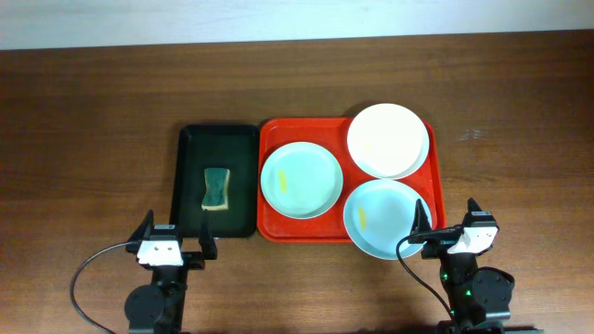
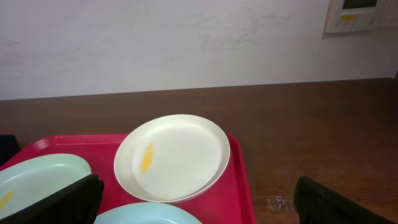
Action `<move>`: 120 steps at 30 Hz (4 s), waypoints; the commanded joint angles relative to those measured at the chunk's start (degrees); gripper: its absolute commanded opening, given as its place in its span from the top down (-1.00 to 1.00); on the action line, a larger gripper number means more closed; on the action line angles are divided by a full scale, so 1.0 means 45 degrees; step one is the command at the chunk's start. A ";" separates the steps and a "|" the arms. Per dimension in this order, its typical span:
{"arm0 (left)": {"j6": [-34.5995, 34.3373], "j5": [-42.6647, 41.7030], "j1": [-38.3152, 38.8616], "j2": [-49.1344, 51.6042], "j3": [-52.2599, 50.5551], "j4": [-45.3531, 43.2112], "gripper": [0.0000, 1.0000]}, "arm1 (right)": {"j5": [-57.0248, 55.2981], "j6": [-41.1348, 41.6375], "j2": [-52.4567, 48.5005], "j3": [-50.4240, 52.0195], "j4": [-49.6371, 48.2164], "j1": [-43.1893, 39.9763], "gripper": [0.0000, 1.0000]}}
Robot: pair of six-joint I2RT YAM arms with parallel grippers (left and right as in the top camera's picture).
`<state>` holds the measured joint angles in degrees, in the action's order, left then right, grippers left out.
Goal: Clean dirty plates on tray and stack at the side
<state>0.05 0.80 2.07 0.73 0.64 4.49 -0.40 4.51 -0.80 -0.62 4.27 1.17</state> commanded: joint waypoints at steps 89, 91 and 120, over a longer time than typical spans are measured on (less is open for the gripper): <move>0.0194 -0.2905 -0.0083 1.6364 2.0259 1.4348 -0.98 | 0.4527 0.0087 -1.5766 -1.9458 1.4664 0.0073 -0.96; 0.0185 -0.2948 -0.0078 1.7374 2.0390 1.4571 -0.98 | 0.4891 0.0097 -1.6436 -1.9458 1.4775 0.0073 -0.98; -0.1535 -0.1073 0.0792 2.2411 2.0274 1.5344 0.35 | 0.4114 0.1229 -2.4893 -1.9428 1.2463 0.3687 0.39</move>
<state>-4.84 -6.79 5.67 100.95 91.77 73.91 19.90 9.34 -109.84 -87.22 62.59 16.88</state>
